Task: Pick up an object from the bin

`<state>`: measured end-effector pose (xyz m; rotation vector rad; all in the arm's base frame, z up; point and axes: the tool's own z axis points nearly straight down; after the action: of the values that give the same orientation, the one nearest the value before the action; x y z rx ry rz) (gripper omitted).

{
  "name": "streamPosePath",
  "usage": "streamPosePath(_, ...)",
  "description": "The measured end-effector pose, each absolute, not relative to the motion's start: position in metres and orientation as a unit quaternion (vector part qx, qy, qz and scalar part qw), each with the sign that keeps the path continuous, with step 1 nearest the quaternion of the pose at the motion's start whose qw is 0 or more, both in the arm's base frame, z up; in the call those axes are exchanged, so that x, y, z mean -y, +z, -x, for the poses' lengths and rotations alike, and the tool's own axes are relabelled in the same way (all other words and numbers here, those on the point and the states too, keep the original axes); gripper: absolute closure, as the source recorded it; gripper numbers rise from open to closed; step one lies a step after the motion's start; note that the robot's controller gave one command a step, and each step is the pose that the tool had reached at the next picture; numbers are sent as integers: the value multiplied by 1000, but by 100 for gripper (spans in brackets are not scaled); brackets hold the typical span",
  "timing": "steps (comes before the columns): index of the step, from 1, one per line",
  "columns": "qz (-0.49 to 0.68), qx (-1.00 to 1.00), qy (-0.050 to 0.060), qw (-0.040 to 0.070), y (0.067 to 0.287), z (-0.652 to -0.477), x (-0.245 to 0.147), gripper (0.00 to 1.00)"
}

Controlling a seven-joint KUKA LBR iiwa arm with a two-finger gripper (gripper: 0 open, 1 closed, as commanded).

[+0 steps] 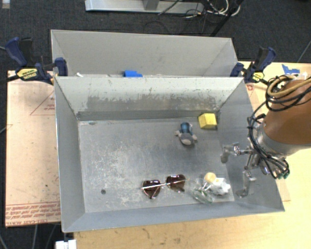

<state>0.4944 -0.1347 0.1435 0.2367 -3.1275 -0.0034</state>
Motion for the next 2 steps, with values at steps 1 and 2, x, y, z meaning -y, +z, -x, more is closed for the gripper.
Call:
streamPosePath(1, 2, 1000, 0, -1, 141, -513, 116, 0)
streamPosePath(2, 17, 1000, 0, -3, 79, -493, 112, 0)
